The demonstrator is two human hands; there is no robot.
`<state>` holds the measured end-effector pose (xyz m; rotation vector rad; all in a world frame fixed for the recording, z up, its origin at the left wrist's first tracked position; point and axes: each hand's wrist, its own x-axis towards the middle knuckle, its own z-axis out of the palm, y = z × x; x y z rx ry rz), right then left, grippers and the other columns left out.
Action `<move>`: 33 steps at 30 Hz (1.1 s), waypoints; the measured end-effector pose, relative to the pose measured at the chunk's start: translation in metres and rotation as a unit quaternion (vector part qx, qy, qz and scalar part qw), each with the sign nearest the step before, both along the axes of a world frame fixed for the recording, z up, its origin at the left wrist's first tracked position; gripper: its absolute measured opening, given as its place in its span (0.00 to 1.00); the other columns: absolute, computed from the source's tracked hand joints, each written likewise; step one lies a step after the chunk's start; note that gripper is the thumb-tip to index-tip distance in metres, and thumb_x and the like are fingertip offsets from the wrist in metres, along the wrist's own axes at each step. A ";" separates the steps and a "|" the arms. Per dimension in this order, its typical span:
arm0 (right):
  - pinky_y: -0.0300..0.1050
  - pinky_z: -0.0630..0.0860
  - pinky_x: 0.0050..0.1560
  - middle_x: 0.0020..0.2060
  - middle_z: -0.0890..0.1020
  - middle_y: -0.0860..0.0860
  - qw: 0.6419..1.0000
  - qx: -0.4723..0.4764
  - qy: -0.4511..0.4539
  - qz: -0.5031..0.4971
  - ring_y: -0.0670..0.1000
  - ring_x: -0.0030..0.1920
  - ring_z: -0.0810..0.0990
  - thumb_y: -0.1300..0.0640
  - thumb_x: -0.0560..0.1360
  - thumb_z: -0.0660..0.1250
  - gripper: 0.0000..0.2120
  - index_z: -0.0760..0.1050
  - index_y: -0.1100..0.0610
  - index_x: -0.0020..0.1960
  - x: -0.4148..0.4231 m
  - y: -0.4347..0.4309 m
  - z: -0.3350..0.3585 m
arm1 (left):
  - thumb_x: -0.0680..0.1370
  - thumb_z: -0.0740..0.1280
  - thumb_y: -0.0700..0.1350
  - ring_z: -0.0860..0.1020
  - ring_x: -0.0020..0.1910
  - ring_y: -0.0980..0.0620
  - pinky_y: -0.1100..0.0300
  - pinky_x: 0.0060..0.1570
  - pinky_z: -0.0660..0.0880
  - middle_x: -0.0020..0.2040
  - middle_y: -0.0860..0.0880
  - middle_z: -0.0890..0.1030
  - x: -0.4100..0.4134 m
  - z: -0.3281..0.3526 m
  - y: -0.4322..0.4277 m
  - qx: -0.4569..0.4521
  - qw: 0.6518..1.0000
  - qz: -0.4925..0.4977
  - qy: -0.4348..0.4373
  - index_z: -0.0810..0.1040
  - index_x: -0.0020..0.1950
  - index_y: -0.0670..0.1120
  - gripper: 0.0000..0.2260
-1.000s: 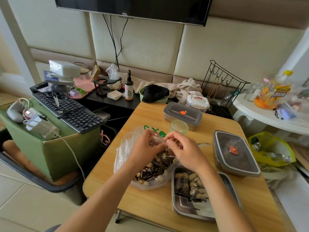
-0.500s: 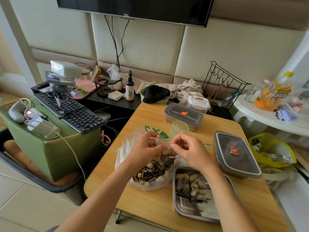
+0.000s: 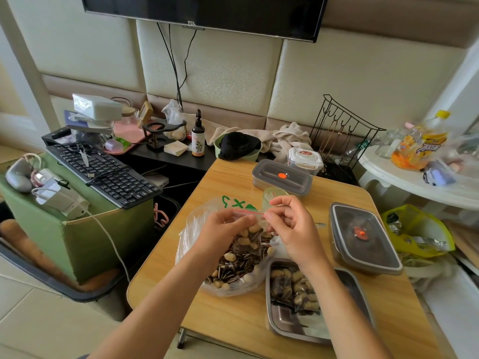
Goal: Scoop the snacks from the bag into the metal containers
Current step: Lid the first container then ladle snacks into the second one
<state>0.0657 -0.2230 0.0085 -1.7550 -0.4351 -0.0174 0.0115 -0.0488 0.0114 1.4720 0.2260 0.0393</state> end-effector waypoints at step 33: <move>0.47 0.79 0.43 0.45 0.85 0.63 0.989 0.069 0.125 -0.035 0.51 0.37 0.80 0.61 0.79 0.70 0.04 0.80 0.60 0.47 -0.008 0.016 -0.004 | 0.81 0.72 0.43 0.85 0.47 0.38 0.41 0.49 0.83 0.44 0.41 0.87 0.001 0.001 -0.018 0.023 0.996 0.081 -0.038 0.85 0.48 0.41 0.06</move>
